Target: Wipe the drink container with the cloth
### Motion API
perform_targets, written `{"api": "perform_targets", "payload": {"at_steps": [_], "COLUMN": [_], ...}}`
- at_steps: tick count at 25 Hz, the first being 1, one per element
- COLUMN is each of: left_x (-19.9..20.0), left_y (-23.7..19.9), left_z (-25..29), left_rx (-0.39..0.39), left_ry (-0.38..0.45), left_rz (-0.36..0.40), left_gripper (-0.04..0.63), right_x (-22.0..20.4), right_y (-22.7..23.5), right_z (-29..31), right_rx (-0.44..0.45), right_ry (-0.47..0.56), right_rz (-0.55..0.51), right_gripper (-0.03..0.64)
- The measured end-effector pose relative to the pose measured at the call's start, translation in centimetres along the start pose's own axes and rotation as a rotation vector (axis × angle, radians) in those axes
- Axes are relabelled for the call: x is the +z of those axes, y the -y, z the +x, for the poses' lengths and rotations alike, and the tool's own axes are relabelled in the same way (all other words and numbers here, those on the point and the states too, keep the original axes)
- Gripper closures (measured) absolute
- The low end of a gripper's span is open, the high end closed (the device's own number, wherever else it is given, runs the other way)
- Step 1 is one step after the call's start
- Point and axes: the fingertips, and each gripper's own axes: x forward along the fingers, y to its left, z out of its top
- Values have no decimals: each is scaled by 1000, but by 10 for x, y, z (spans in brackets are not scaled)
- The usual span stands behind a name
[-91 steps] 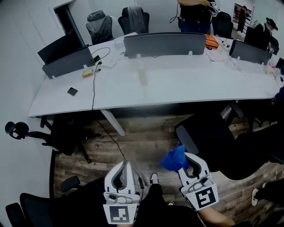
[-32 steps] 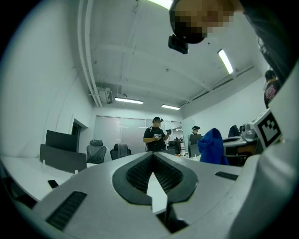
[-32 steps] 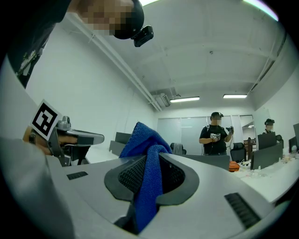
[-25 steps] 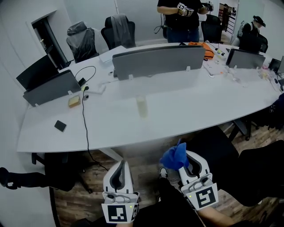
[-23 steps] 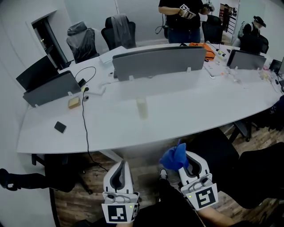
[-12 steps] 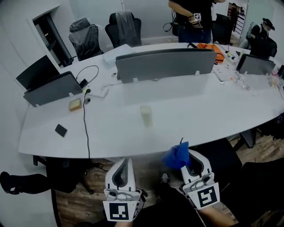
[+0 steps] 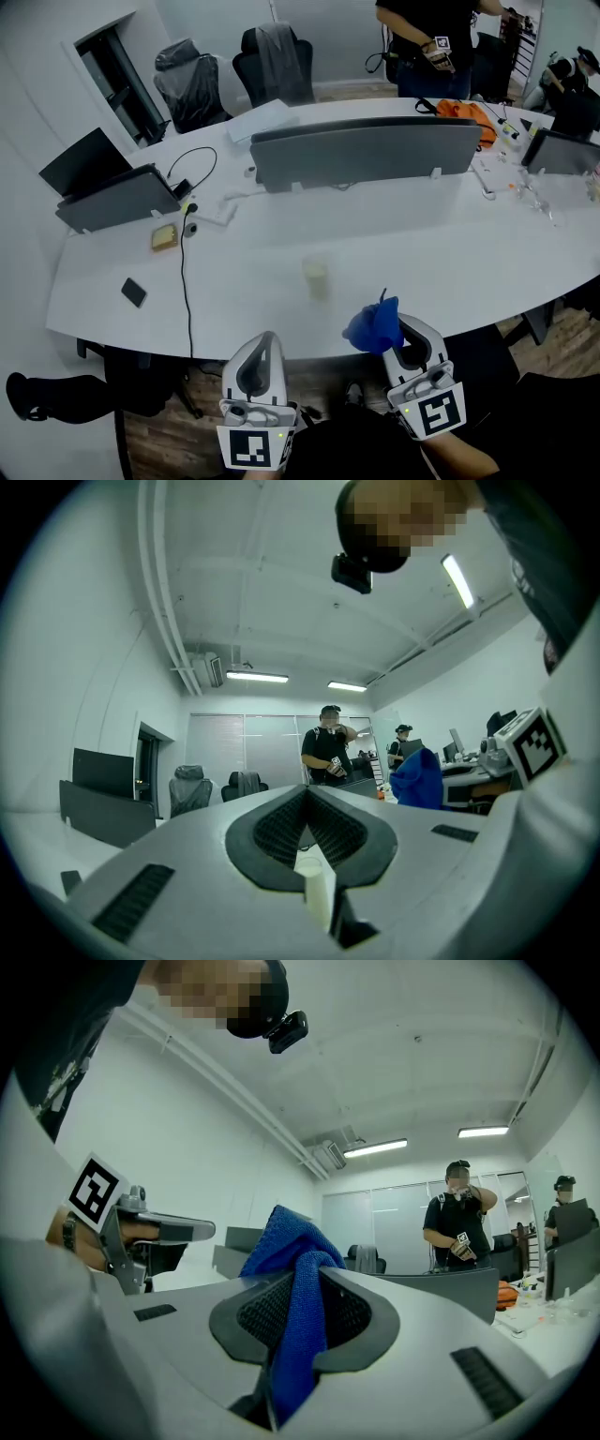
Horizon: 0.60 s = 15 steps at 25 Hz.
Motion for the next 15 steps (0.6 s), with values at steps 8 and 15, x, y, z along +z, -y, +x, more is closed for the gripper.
{"api": "perform_targets", "payload": {"at_steps": [8,15], "left_x": [-12,-24], "left_y": [-8,-13], "left_z": [27,53], "left_rx": [25,-6], "left_ry": [-16,-16], "left_rz": [-16,-34], "left_gripper": [592,592], "right_x": [-14,-26], "right_y": [17,31], "right_z": [29,47], "right_rx": [22,10], "right_ry": [-32,-52], "right_rz": [19,31], "right_gripper": [560,560]}}
